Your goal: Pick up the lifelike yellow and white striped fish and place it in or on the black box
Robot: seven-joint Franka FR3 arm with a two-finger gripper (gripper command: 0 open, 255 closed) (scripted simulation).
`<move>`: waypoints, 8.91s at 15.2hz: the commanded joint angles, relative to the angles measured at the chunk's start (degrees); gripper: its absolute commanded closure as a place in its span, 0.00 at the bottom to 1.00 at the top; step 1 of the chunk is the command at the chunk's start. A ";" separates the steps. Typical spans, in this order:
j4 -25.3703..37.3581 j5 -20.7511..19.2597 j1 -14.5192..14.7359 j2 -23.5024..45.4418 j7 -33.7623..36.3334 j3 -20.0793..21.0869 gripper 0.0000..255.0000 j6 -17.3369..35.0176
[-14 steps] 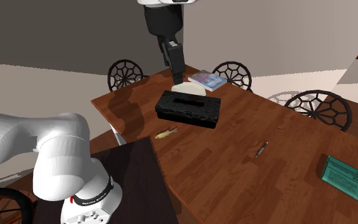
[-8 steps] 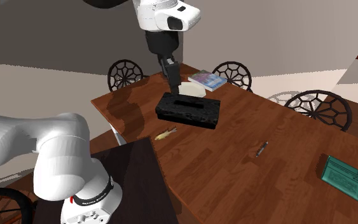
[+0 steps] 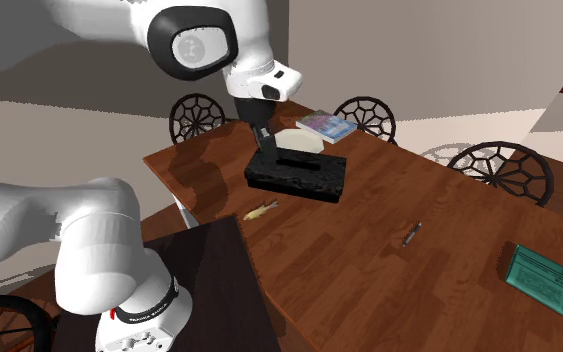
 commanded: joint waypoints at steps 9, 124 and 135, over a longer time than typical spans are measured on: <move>-11.07 5.47 3.72 10.13 6.49 9.56 0.00 20.69; 41.18 -33.90 3.38 79.48 44.72 22.63 0.00 28.34; 41.01 -29.96 1.33 74.11 42.35 25.47 0.00 23.73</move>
